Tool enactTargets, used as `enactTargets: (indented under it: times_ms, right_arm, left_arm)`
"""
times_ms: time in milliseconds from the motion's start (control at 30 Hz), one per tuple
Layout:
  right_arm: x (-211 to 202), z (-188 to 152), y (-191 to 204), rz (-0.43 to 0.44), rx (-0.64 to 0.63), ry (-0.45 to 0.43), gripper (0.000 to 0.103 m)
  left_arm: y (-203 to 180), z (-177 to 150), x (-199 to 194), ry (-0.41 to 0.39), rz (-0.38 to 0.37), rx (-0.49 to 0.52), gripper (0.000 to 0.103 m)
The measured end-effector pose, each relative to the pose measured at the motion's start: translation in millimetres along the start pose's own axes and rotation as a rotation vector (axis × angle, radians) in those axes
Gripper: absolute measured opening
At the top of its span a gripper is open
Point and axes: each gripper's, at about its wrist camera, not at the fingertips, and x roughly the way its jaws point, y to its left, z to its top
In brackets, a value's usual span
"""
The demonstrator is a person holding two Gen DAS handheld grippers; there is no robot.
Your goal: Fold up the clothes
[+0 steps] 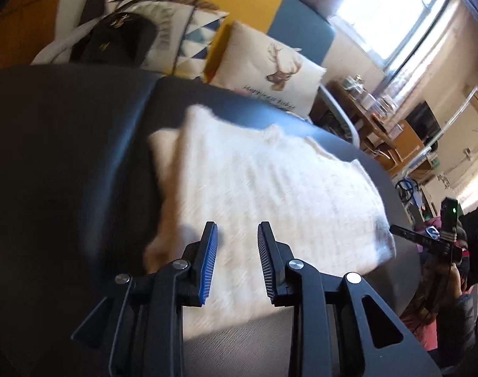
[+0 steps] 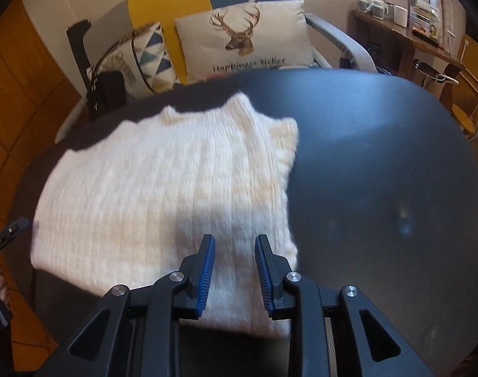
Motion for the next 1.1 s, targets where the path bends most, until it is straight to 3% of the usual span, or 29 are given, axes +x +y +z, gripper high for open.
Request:
enactTargets:
  times_ms: [67,133,167,267,433,567,633,733,833,933,1033,1100]
  right_arm:
    - [15.0,6.6,-0.3,0.012,-0.005,0.033,0.026]
    - [33.4,4.8,-6.1,-0.042,0.027,0.148,0.026]
    - [36.4,1.7,-9.9,-0.023,0.038,0.17,0.025]
    - [17.1,12.4,-6.3,-0.016,0.004,0.102,0.026]
    - [13.0,60.1,0.3,-0.019,-0.02,-0.02,0.026]
    - [52.3,88.9,-6.3,-0.066,0.0,0.027,0.027]
    - [68.2,83.3,-15.4,-0.114,-0.012,0.115,0.023]
    - [60.7,80.5,-14.8,-0.121,-0.043,0.09,0.017]
    - [51.1,81.0,-13.1,-0.107,-0.043,0.061,0.019]
    - [44.6,90.3,2.6,-0.063,-0.061,-0.022,0.024]
    - [58.2,98.8,20.4,-0.02,-0.087,-0.017,0.025]
    - [74.8,102.0,29.9,-0.055,-0.13,0.034,0.025]
  left_arm:
    - [-8.5,1.7,22.4,0.058,0.057,0.026,0.029]
    - [-4.0,0.3,43.7,0.138,0.126,0.019,0.028]
    - [-2.0,-1.5,42.8,0.135,0.112,0.006,0.028]
    - [-3.7,3.9,20.0,0.063,0.039,-0.002,0.029]
    - [-5.3,27.0,21.7,0.006,0.021,0.003,0.029]
    - [3.1,33.4,56.3,0.082,0.102,0.02,0.029]
    - [11.1,30.7,70.4,0.121,0.113,0.013,0.029]
    - [14.3,28.4,59.0,0.091,0.089,-0.006,0.029]
    - [14.7,36.9,45.5,0.039,0.053,-0.009,0.029]
    - [11.0,51.9,43.2,0.0,0.05,0.007,0.029]
    - [11.4,66.7,62.1,0.018,0.107,0.022,0.029]
    - [13.2,69.7,81.3,0.072,0.161,0.032,0.029]
